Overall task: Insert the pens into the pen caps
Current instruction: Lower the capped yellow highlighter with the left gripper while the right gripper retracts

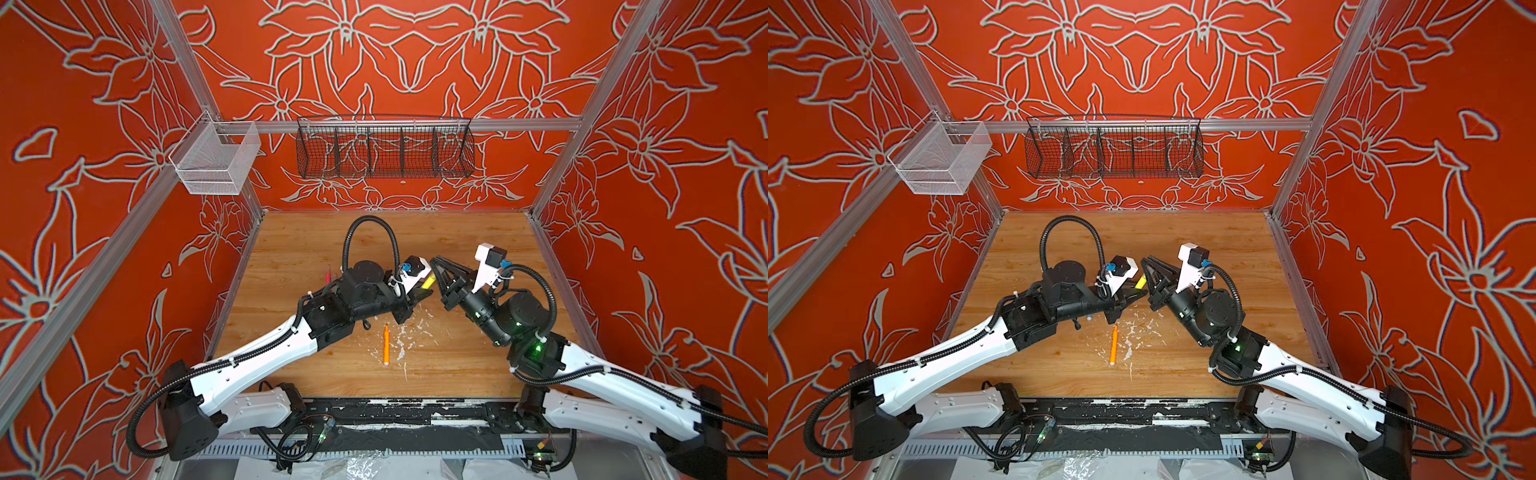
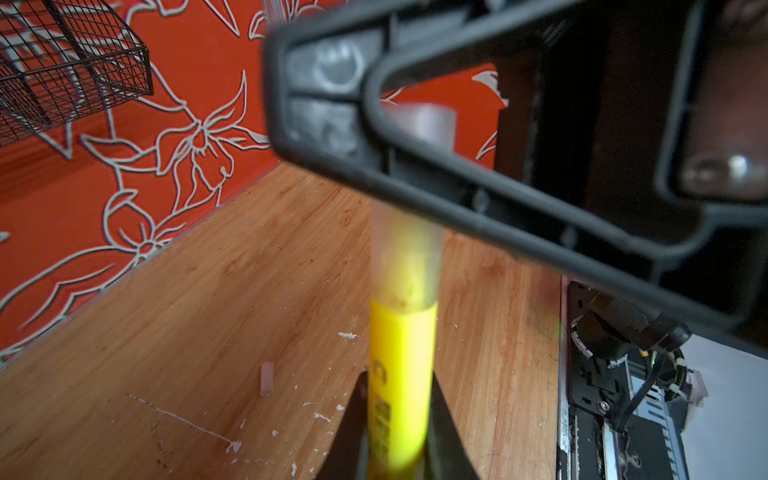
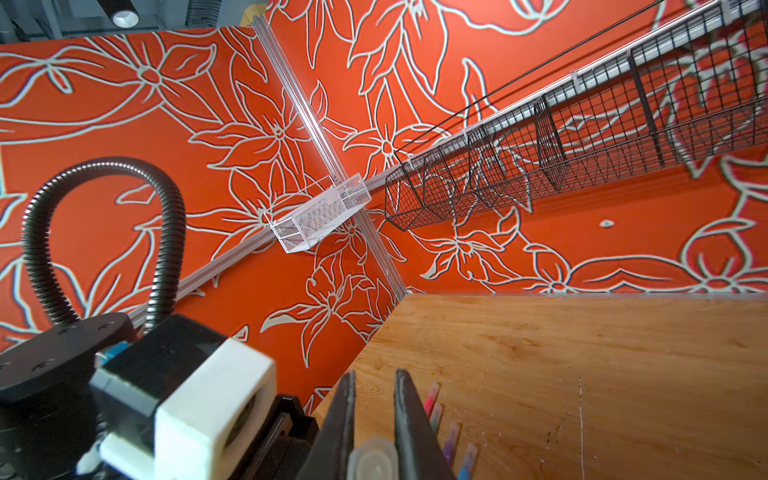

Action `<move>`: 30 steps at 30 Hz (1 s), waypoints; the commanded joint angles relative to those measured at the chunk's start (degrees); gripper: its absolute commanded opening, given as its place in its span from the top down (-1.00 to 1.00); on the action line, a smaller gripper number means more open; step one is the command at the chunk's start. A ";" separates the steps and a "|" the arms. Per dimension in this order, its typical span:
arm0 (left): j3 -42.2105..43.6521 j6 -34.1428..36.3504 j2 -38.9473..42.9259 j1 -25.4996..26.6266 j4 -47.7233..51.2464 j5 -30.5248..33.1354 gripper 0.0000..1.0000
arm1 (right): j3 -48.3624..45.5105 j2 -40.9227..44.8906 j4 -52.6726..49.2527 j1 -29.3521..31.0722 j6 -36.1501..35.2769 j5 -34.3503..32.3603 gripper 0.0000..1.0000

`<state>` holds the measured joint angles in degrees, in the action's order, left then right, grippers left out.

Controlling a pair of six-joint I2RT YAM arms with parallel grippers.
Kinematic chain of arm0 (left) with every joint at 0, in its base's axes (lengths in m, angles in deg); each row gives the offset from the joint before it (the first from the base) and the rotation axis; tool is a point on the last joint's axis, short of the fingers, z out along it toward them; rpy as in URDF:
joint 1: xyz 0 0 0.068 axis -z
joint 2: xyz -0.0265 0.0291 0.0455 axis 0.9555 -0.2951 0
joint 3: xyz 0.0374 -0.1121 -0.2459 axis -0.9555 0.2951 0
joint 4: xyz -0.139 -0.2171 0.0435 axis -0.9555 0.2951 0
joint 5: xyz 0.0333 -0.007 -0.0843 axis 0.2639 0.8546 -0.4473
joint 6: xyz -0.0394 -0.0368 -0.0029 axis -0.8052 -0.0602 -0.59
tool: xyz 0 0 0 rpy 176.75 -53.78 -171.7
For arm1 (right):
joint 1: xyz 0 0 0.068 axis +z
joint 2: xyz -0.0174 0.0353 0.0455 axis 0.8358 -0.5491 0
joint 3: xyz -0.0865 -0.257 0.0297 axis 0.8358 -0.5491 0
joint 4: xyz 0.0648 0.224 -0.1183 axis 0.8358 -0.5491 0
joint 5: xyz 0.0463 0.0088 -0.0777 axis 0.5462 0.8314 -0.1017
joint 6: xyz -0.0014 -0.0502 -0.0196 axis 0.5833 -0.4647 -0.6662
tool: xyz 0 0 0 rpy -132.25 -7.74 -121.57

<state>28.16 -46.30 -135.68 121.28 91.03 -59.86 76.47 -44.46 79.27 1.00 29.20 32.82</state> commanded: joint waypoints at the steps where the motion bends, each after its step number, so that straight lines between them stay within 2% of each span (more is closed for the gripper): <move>1: -7.76 -1.55 -0.10 -1.34 -20.76 7.27 1.00 | -5.36 -3.76 -13.89 3.73 0.39 12.50 1.00; 5: -8.49 -1.53 -0.81 -1.34 -21.04 7.38 1.00 | -6.07 -4.44 -12.61 4.01 1.40 12.14 1.00; 9: -4.93 -2.10 0.44 -1.34 -21.43 8.34 1.00 | -6.05 0.29 -16.82 3.94 1.03 6.40 0.97; 14: 6.29 -5.25 4.73 -1.34 -21.74 10.30 1.00 | -7.97 10.88 -22.46 3.97 -1.82 -4.86 0.38; 18: 15.19 -9.50 8.39 -1.38 -20.73 12.85 1.00 | -9.73 19.12 -22.80 3.92 -6.15 -13.01 0.08; 22: 21.20 -16.11 9.98 -1.34 -18.26 18.60 1.00 | -9.00 21.74 -22.88 3.77 -12.65 -21.64 -0.05; 27: 26.18 -24.28 8.06 -1.34 -12.82 24.70 1.00 | -10.05 19.60 -21.61 2.04 -19.48 -34.95 -0.16; 30: 25.60 -27.53 5.44 -1.51 -8.73 28.71 1.00 | -13.13 19.54 -19.84 -1.61 -20.53 -36.48 -0.21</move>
<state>54.59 -67.65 -128.73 119.78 78.53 -37.44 65.80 -25.03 58.37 1.87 13.25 3.97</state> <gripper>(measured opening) 0.148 0.597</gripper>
